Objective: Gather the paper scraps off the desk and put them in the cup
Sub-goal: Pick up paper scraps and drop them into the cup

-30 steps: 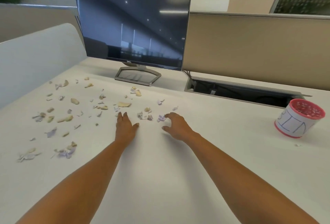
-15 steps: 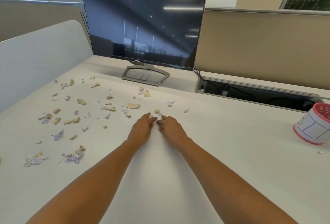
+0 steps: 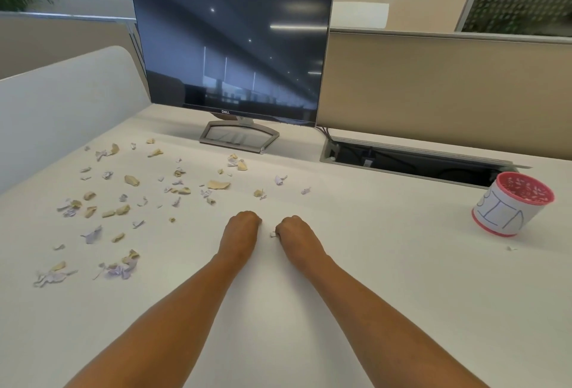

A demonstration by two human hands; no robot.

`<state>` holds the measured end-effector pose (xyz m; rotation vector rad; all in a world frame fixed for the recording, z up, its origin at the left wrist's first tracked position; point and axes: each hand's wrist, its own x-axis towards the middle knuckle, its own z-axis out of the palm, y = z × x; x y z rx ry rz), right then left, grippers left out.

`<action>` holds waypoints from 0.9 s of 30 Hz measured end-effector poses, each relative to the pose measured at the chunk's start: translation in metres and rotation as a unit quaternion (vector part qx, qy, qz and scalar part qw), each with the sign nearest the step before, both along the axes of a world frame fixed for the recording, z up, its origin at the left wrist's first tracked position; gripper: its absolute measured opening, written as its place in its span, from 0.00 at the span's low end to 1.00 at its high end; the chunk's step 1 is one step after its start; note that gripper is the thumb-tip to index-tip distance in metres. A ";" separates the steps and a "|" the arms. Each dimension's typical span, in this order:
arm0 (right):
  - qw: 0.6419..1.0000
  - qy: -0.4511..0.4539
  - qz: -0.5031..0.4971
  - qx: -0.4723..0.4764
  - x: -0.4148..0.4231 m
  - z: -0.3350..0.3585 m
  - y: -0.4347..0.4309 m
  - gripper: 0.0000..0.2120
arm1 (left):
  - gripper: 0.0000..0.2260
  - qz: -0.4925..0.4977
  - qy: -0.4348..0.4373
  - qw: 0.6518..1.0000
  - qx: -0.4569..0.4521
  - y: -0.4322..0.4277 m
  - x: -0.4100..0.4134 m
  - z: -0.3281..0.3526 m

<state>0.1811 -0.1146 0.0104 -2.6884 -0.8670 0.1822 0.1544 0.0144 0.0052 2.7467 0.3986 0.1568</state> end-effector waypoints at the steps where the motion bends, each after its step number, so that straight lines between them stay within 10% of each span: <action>1: 1.000 0.004 -0.011 0.005 -0.002 0.000 -0.004 0.21 | 0.13 0.009 -0.004 1.000 -0.015 -0.002 -0.003 0.000; 13: 0.984 0.044 -0.109 0.134 -0.005 0.009 -0.036 0.14 | 0.13 0.073 -0.061 0.991 -0.092 -0.013 -0.057 0.002; 27: 0.991 -0.081 0.085 -0.059 -0.030 0.003 -0.031 0.10 | 0.13 0.107 -0.078 0.986 -0.106 -0.020 -0.085 0.005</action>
